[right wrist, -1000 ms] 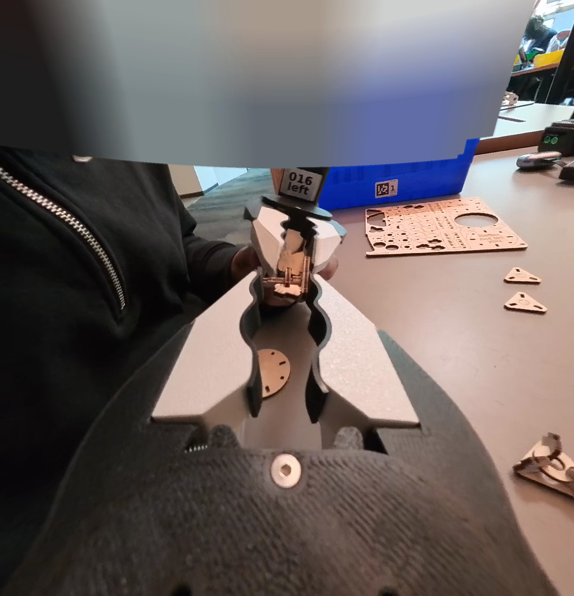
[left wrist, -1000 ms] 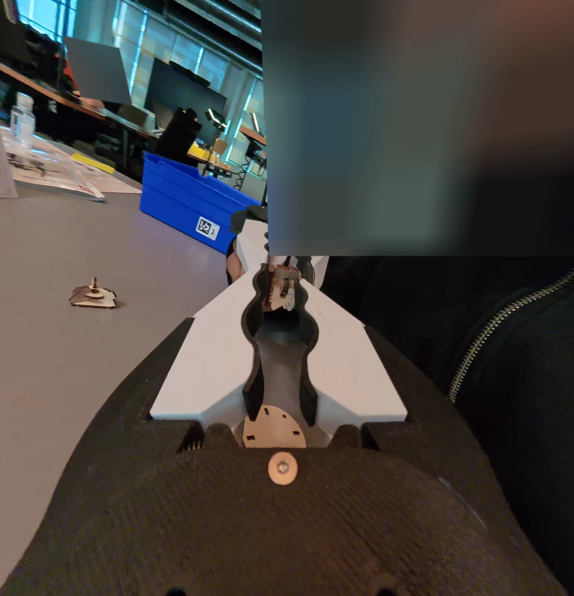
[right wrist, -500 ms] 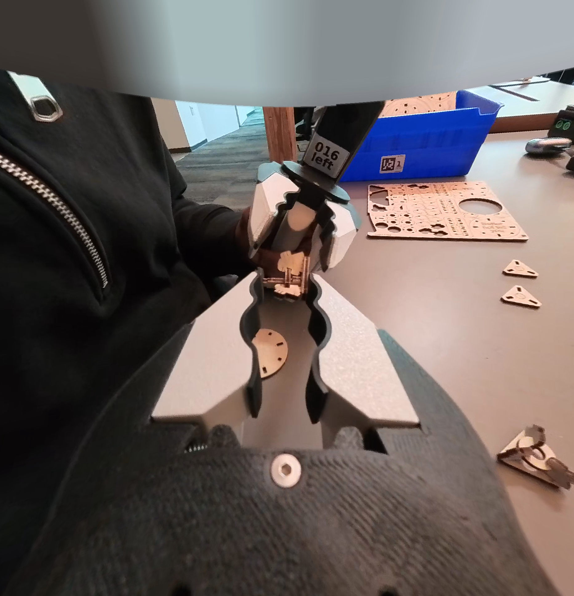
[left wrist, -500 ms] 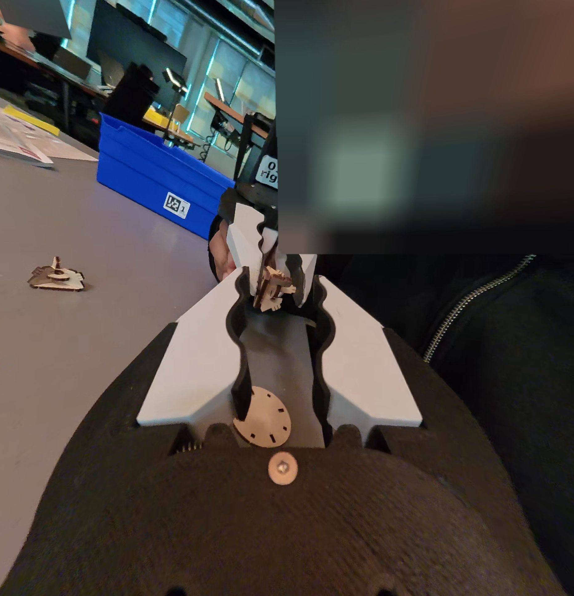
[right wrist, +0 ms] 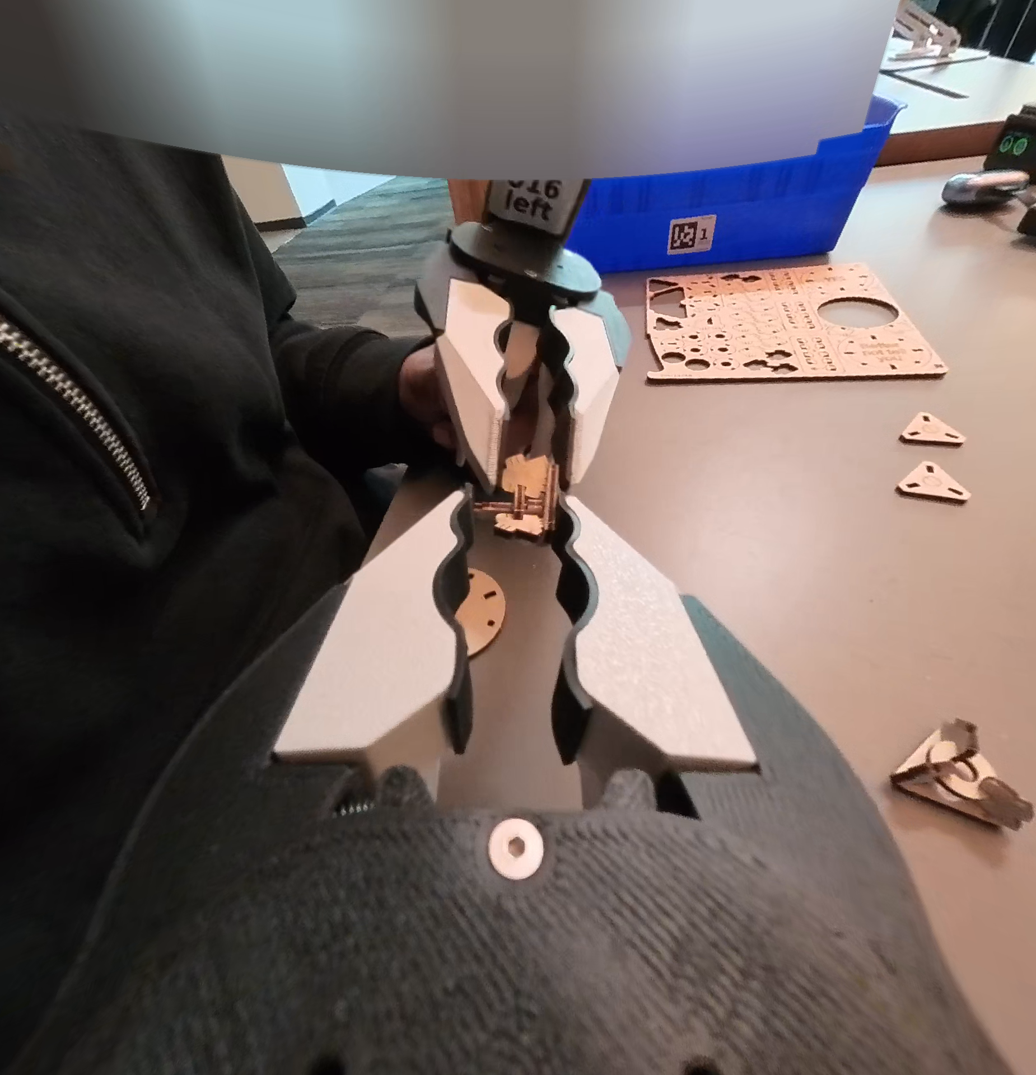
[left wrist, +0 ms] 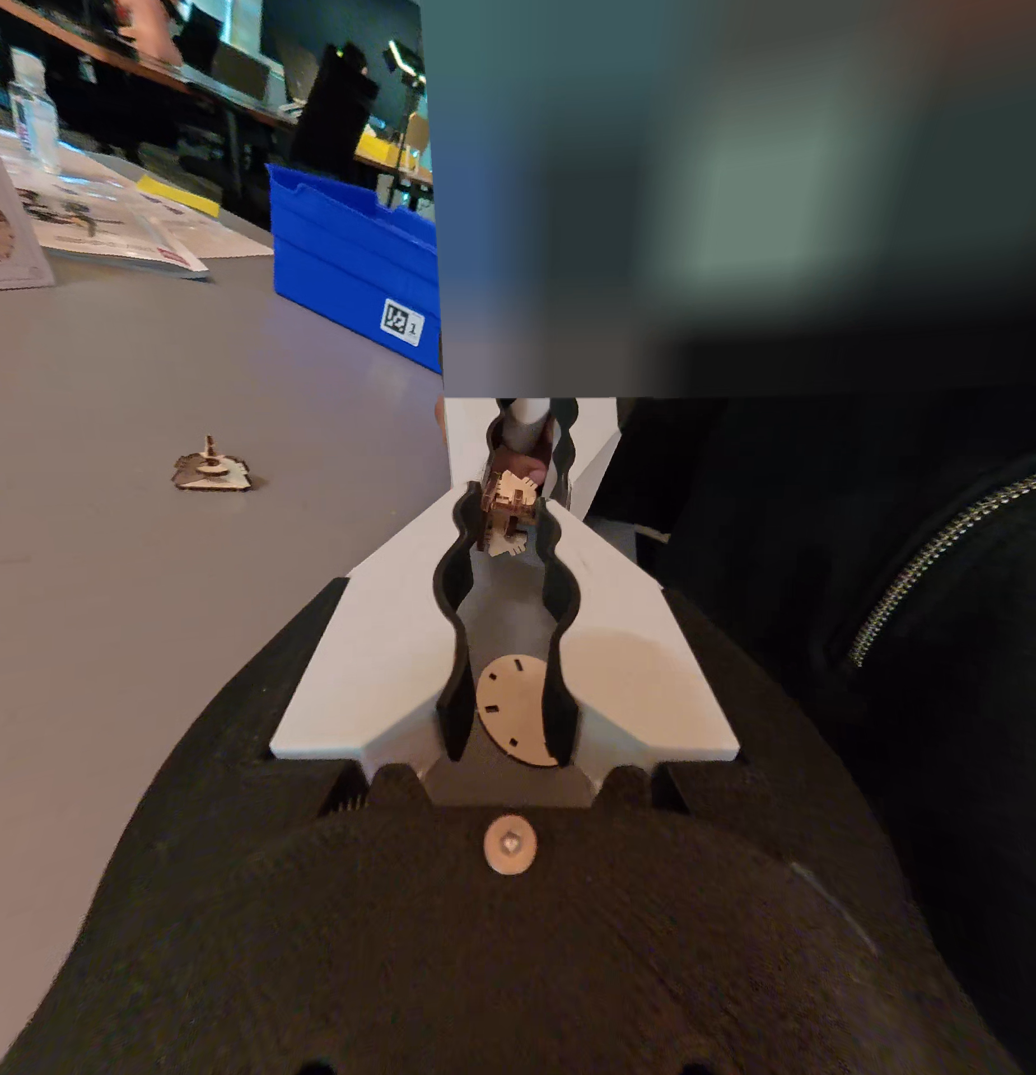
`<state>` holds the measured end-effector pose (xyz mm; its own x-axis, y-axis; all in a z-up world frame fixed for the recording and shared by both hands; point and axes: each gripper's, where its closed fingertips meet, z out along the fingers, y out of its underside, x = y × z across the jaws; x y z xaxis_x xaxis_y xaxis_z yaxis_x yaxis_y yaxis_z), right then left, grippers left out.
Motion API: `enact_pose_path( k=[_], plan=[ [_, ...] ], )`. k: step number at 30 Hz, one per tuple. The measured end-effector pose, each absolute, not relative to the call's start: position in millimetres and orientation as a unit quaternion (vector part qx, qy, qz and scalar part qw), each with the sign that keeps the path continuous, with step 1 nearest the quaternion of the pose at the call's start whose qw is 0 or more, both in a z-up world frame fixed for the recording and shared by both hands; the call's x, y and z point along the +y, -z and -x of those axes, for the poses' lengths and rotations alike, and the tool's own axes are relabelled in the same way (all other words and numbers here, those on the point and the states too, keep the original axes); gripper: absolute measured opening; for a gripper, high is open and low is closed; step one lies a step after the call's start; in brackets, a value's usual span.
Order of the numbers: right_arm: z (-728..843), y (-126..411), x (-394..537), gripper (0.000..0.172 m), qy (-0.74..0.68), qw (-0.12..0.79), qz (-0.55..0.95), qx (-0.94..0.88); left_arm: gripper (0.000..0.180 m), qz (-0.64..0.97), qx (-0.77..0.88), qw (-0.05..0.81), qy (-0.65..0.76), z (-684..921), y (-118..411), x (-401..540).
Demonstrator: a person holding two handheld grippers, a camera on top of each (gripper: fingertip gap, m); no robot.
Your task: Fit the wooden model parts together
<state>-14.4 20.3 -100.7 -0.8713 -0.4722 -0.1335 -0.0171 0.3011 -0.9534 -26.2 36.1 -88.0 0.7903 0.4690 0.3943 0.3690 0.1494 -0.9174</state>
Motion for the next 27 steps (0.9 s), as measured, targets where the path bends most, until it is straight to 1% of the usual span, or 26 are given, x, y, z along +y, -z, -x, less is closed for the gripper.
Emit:
enact_pose_path(
  k=[4, 10, 15, 19, 27],
  plan=[
    [18, 103, 19, 0.025, 0.567, 0.216, 0.136, 0.784, 0.017, 0.66, -0.328, 0.673, -0.064, 30, 91, 35],
    [25, 109, 19, 0.025, 0.563, 0.228, 0.118, 0.786, 0.017, 0.661, -0.36, 0.656, -0.06, 38, 98, 36],
    [25, 115, 21, 0.024, 0.555, 0.213, 0.131, 0.794, 0.018, 0.657, -0.388, 0.645, -0.046, 39, 105, 37],
    [26, 112, 21, 0.024, 0.559, 0.231, 0.117, 0.788, 0.018, 0.649, -0.392, 0.651, -0.044, 41, 103, 38],
    [38, 96, 20, 0.025, 0.582, 0.303, 0.066, 0.752, 0.019, 0.603, -0.374, 0.704, -0.035, 54, 86, 36]
  ],
)
